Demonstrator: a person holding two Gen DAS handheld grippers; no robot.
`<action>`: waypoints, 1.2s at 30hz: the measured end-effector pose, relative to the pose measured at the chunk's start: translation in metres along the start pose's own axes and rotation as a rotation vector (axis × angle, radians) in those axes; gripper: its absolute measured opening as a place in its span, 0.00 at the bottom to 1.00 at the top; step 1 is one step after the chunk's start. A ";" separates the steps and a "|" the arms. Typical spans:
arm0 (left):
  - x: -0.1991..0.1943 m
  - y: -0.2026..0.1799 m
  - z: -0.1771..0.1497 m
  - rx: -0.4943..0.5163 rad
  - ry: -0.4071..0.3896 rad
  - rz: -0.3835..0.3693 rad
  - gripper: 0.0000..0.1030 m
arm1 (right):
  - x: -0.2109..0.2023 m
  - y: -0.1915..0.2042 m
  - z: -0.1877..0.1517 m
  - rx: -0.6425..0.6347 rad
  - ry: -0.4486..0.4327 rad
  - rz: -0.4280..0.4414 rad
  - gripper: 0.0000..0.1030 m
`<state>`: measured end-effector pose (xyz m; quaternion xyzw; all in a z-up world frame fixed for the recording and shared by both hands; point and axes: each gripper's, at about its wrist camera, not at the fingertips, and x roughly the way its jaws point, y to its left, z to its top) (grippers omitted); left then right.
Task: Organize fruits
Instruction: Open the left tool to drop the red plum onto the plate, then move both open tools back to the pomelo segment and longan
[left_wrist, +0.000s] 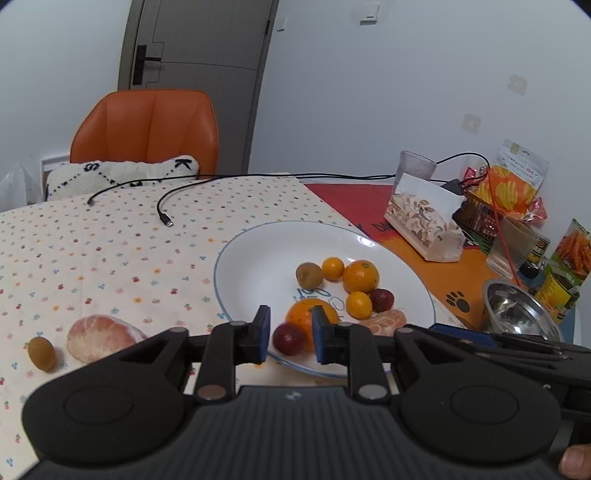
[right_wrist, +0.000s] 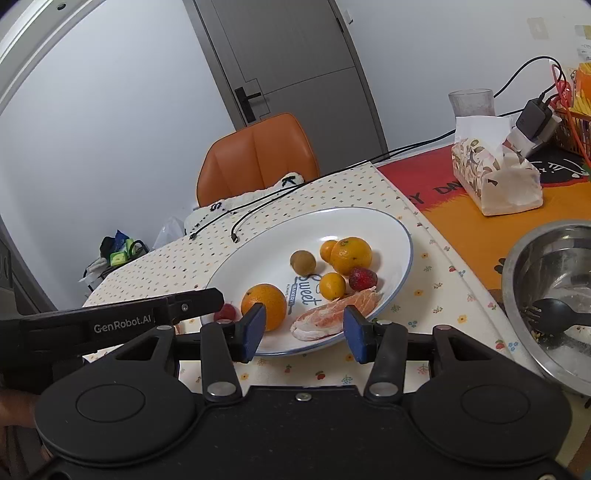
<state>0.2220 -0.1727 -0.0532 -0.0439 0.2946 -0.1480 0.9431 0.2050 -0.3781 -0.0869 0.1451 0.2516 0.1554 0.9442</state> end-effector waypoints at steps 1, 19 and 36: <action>0.001 0.001 0.001 -0.003 0.005 0.000 0.24 | 0.000 0.000 0.000 0.000 0.000 0.003 0.46; -0.027 0.030 0.000 -0.042 -0.016 0.076 0.57 | 0.002 0.021 0.000 -0.024 -0.002 0.033 0.51; -0.062 0.077 -0.008 -0.087 -0.033 0.216 0.84 | 0.010 0.058 -0.003 -0.061 -0.011 0.085 0.81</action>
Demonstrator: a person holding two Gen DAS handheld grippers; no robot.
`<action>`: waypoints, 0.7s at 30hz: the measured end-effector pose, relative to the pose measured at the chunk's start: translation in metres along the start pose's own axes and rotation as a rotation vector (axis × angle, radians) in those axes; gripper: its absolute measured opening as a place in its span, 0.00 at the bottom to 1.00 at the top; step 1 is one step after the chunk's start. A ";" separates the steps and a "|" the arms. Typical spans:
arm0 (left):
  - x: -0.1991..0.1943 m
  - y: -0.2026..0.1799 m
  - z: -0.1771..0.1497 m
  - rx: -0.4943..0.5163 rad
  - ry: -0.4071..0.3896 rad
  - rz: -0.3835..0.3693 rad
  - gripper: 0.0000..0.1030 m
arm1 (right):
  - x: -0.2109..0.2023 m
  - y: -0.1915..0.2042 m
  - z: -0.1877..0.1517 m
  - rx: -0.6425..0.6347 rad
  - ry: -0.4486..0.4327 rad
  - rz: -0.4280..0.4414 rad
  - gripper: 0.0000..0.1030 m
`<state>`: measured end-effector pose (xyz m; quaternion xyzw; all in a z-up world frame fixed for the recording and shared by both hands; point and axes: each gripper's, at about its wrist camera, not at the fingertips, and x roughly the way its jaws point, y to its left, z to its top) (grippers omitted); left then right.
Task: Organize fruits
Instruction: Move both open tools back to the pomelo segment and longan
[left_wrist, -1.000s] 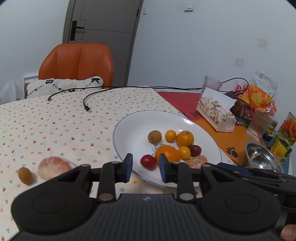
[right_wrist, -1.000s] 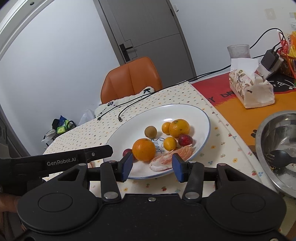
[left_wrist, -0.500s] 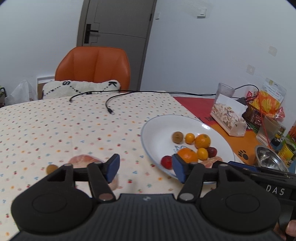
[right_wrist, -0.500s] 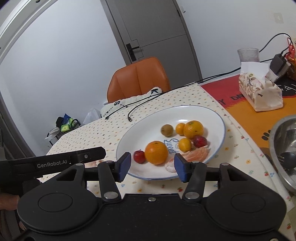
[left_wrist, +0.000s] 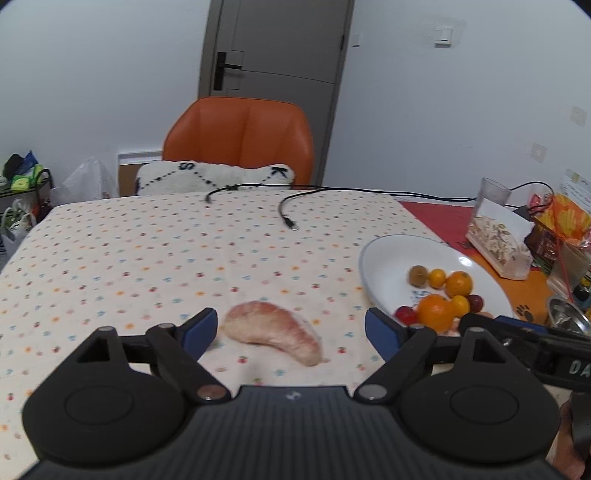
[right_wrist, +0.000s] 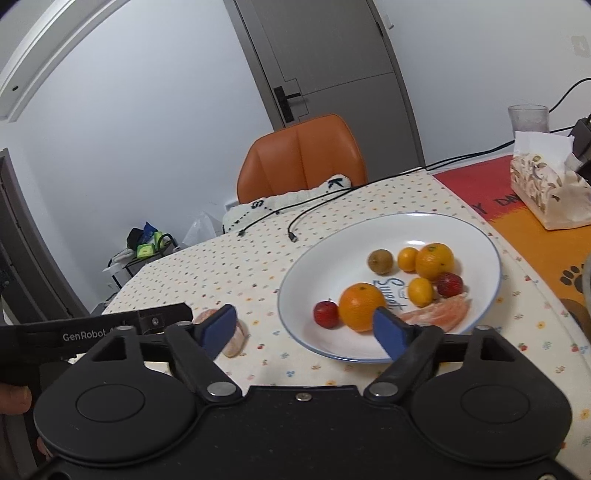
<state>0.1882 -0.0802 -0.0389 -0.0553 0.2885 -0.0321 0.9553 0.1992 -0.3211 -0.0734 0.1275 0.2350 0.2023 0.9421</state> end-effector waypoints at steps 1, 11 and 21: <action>-0.001 0.004 -0.001 -0.004 0.000 0.010 0.84 | 0.001 0.001 0.000 0.000 0.000 0.003 0.84; -0.013 0.033 -0.006 -0.042 -0.003 0.067 0.87 | 0.009 0.016 -0.003 -0.006 0.006 0.042 1.00; -0.021 0.052 -0.013 -0.067 -0.002 0.099 0.88 | 0.014 0.029 -0.005 -0.024 0.021 0.066 1.00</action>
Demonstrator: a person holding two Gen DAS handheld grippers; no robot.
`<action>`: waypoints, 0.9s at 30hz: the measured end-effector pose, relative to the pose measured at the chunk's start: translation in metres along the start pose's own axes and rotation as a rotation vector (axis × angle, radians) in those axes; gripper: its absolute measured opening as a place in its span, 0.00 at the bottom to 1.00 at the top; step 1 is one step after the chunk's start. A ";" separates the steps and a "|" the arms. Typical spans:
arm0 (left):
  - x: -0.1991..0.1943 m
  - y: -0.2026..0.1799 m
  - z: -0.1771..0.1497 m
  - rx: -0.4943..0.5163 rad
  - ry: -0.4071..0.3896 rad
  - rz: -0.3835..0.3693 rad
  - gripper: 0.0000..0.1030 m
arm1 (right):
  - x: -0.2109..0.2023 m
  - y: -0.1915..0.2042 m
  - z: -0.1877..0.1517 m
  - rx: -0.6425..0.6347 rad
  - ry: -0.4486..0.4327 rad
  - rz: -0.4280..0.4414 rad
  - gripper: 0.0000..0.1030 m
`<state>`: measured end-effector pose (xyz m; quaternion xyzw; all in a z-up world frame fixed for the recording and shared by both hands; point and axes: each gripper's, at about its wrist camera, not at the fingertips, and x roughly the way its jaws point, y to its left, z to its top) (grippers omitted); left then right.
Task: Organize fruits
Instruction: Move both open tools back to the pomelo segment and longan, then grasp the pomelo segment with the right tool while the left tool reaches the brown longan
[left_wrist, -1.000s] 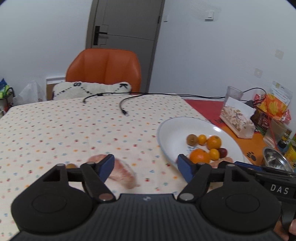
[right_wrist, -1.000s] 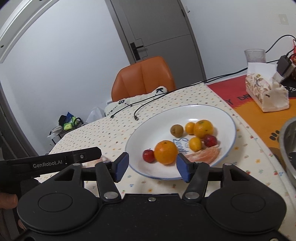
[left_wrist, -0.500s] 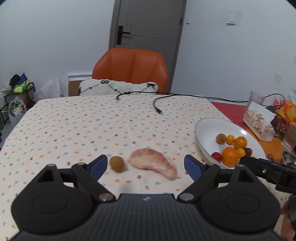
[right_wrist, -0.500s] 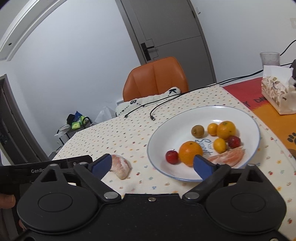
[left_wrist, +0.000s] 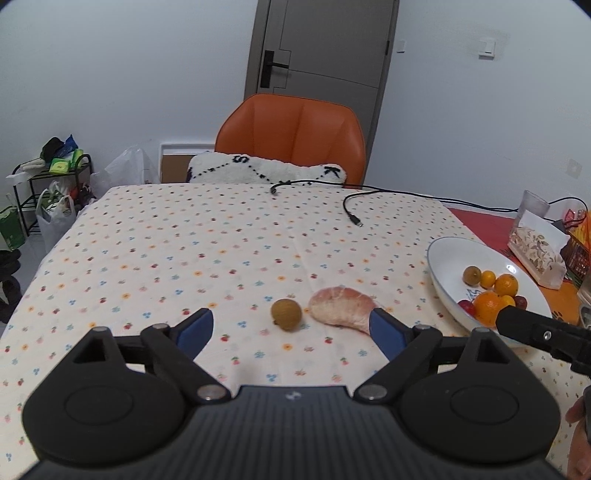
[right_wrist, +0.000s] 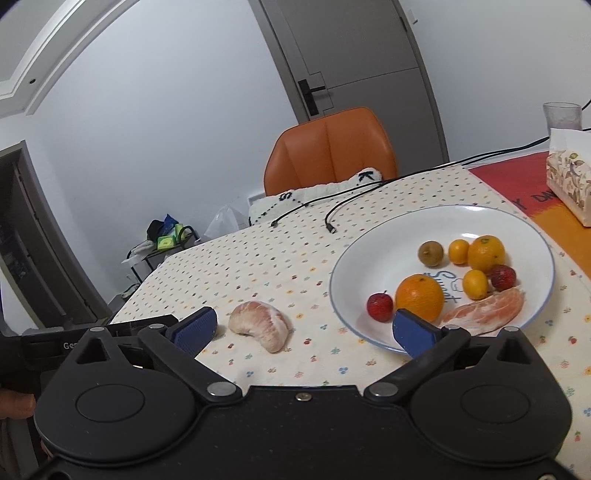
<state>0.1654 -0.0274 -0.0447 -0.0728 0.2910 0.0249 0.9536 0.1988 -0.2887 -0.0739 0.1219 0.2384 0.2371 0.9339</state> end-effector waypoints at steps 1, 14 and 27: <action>0.000 0.002 0.000 -0.001 0.000 0.003 0.88 | 0.000 0.002 -0.001 -0.003 0.003 0.003 1.00; 0.004 0.019 -0.008 -0.021 0.014 0.008 0.88 | 0.017 0.016 -0.008 -0.032 0.050 0.037 1.00; 0.020 0.024 -0.008 -0.033 0.021 -0.004 0.83 | 0.048 0.030 -0.009 -0.095 0.121 0.049 0.78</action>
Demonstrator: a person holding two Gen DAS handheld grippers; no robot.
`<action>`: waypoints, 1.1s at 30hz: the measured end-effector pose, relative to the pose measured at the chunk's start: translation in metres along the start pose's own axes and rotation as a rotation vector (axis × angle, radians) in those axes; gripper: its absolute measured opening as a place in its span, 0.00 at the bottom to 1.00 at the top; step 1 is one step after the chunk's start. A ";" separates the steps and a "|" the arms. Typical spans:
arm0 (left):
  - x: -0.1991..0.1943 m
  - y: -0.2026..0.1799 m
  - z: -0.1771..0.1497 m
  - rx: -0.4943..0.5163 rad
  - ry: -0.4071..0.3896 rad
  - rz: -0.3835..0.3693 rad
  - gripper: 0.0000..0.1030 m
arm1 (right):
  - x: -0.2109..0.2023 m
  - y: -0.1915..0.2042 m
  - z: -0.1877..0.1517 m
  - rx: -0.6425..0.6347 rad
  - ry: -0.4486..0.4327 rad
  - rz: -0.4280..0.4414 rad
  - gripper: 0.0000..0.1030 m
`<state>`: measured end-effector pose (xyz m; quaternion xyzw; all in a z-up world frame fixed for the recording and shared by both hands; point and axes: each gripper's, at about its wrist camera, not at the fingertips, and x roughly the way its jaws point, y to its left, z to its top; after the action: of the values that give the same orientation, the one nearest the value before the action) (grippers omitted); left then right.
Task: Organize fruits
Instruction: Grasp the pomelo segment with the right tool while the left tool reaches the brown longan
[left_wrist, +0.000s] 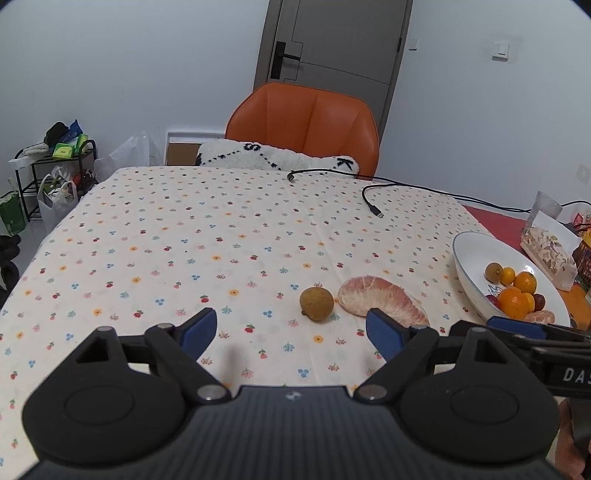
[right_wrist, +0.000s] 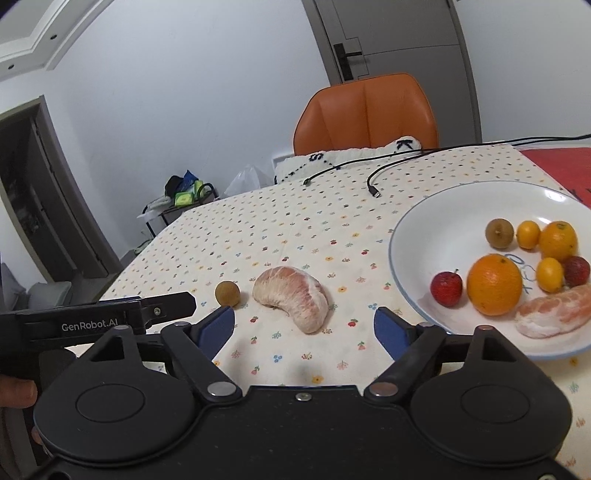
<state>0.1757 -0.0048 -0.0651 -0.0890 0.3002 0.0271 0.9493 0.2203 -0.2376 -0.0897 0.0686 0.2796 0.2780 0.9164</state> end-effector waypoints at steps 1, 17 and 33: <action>0.002 0.000 0.000 0.000 0.002 0.000 0.82 | 0.002 0.001 0.001 -0.008 0.004 -0.005 0.76; 0.036 -0.007 0.005 -0.003 0.044 -0.020 0.57 | 0.039 0.006 0.006 -0.061 0.073 -0.012 0.45; 0.058 -0.014 0.008 -0.001 0.045 -0.021 0.30 | 0.040 0.007 0.005 -0.072 0.097 0.003 0.33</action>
<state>0.2292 -0.0172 -0.0903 -0.0932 0.3205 0.0152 0.9425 0.2476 -0.2094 -0.1024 0.0224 0.3136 0.2921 0.9032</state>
